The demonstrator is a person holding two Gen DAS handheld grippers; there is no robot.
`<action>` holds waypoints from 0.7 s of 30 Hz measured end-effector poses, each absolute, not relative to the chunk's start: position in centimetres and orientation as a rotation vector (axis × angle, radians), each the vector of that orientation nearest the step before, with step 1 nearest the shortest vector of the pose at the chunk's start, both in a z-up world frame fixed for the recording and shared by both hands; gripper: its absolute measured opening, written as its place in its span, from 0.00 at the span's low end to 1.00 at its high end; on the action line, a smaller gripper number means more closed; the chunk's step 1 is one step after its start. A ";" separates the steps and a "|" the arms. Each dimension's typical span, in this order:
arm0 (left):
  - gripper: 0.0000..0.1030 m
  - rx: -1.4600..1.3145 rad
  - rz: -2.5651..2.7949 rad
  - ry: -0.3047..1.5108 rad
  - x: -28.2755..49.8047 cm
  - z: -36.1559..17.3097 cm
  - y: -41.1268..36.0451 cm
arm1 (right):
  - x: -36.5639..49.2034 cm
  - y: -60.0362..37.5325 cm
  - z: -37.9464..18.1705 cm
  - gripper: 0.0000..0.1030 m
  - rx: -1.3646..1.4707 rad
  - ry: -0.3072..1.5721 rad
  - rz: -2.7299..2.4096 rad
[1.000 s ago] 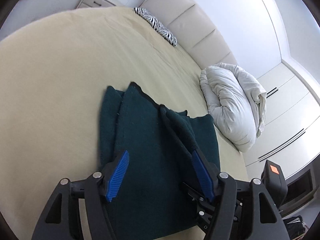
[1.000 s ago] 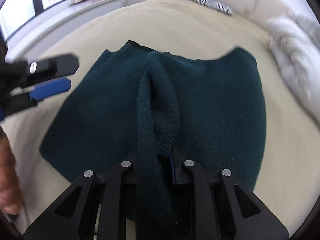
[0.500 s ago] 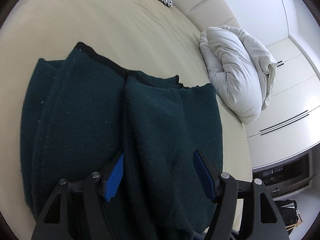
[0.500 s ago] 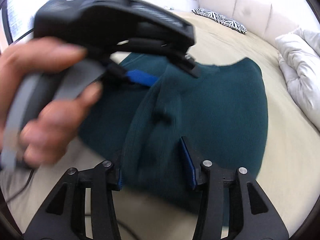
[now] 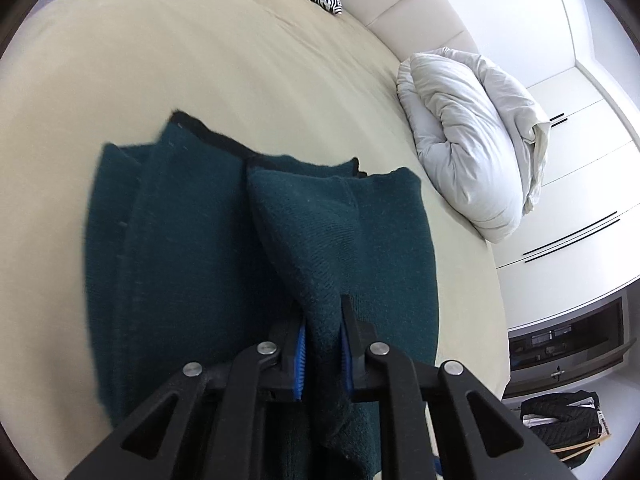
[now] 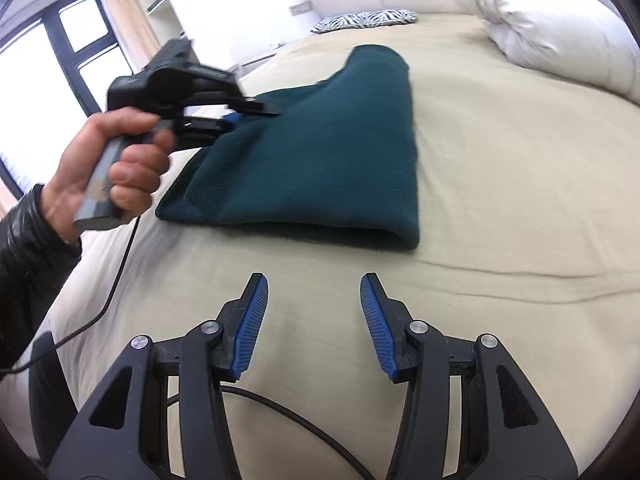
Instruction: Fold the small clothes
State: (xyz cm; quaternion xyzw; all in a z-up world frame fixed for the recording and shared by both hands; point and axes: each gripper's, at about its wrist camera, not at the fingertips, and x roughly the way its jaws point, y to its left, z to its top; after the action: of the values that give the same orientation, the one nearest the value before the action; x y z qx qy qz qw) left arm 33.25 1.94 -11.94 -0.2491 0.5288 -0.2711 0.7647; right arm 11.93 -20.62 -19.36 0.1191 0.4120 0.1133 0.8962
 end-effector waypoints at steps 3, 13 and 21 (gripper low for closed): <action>0.14 -0.545 -0.560 1.136 33.6 -11.2 4.5 | 12.2 -20.7 -18.8 0.45 0.230 0.821 0.239; 0.13 -0.585 -0.521 1.156 34.4 -12.2 9.5 | 17.5 -17.4 -15.9 0.45 0.090 0.761 0.255; 0.12 -0.638 -0.504 1.120 33.6 -13.4 10.6 | 22.3 -14.1 -16.6 0.45 0.055 0.818 0.258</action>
State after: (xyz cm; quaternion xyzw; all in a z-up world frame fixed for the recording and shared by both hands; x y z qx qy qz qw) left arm 33.63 10.58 -13.39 -0.2941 0.5165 -0.2323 0.7699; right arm 22.31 -14.11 -16.55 0.0266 0.3967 0.1251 0.9090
